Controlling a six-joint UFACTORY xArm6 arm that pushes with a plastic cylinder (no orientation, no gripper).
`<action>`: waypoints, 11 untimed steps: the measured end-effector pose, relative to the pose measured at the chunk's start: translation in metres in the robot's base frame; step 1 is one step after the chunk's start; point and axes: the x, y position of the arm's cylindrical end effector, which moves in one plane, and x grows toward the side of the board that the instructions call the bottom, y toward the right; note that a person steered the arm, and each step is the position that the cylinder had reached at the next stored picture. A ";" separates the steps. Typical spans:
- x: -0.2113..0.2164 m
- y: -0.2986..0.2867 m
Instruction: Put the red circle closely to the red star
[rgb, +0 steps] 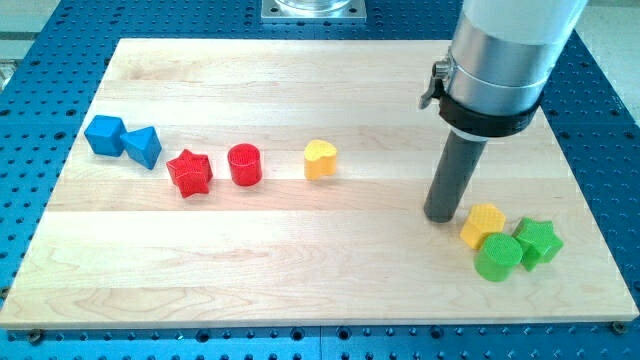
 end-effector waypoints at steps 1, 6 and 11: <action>0.016 0.022; -0.004 -0.183; -0.102 -0.225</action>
